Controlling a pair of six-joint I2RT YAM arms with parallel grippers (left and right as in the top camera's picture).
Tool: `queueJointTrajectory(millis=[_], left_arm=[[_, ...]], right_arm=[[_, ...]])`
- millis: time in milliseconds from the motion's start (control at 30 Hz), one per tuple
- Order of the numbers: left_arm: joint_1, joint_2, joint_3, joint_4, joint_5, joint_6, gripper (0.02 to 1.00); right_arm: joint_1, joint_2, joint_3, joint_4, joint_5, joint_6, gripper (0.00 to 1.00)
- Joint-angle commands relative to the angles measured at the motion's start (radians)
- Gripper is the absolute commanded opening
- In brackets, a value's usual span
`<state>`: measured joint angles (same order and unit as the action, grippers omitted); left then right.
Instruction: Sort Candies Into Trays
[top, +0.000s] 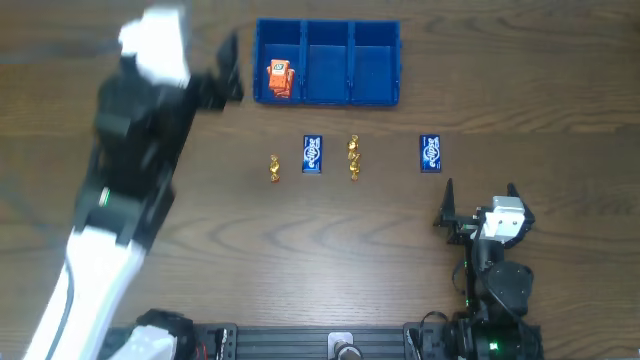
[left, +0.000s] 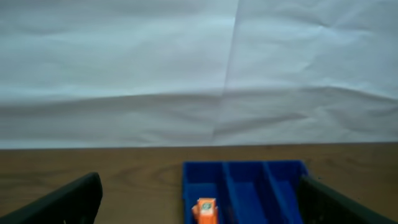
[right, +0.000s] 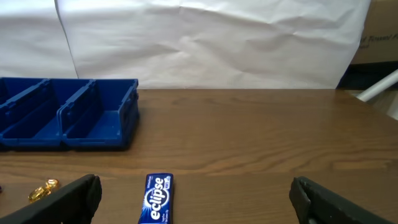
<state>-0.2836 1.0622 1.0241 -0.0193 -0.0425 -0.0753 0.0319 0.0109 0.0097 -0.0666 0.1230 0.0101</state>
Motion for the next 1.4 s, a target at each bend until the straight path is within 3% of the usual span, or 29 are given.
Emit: queueJointTrajectory(millis=[33,233,467,933,1200,1400], left_arm=[[0.078,-0.267,-0.261,0.041,-0.002,0.049,1.0],[0.2,-0.626,-0.568,0.101,0.095,0.045,0.998],[0.264,-0.867,-0.758,0.103,0.124,0.046,1.0],[0.285,-1.025,-1.02,0.191,0.187,0.045,0.996],[0.285,-1.06,-1.019,-0.047,0.223,0.046,0.998],[0.285,-1.059,-1.019,-0.043,0.219,0.046,0.998]], right_arm=[[-0.006,-0.006,-0.002,-0.004,-0.002,-0.011,0.998],[-0.006,-0.006,-0.002,-0.004,-0.002,-0.011,0.998],[-0.006,-0.006,-0.002,-0.004,-0.002,-0.011,0.998],[-0.006,-0.006,-0.002,-0.004,-0.002,-0.011,0.998],[-0.006,-0.006,-0.002,-0.003,-0.002,-0.011,0.998],[-0.006,-0.006,-0.002,-0.003,-0.002,-0.011,0.998]])
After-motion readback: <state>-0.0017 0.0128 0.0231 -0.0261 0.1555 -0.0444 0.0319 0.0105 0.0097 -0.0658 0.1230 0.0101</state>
